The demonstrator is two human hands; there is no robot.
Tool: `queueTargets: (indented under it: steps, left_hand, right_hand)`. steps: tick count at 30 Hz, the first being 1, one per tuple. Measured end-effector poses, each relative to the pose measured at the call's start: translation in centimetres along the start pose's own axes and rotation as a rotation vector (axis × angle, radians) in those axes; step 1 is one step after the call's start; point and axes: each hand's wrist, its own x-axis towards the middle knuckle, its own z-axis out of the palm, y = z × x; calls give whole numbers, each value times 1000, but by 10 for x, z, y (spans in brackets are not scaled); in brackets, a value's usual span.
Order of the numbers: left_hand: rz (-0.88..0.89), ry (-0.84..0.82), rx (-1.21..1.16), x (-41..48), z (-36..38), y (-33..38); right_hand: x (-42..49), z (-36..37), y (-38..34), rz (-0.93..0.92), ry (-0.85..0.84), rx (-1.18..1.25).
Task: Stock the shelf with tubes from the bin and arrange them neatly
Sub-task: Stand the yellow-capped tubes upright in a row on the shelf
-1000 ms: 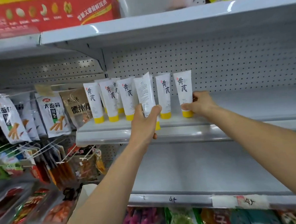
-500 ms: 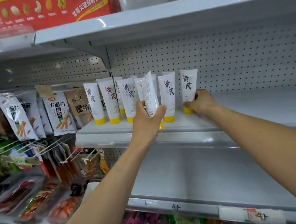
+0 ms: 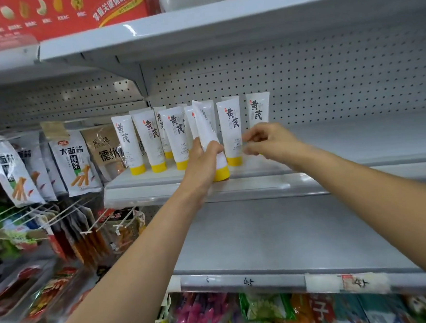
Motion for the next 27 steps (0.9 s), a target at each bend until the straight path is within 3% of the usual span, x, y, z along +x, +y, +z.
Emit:
queueTargets:
  steps: [2, 4, 7, 10, 19, 27]
  left_hand:
    - [-33, -13, -45, -3, 3, 4]
    - [-58, -58, -108, -6, 7, 7]
    - [-37, -128, -160, -9, 12, 9]
    - [-16, -158, -46, -11, 10, 8]
    - [401, 12, 983, -11, -18, -15]
    - [403, -51, 1041, -1, -7, -19]
  right_hand:
    - [-20, 6, -15, -14, -237, 17]
    - [-33, 16, -23, -27, -297, 41]
    - [-38, 26, -26, -44, -199, 23]
    - [-43, 25, -28, -30, -131, 2]
    - [-17, 0, -6, 98, 163, -134]
    - [1, 2, 16, 166, 218, -371]
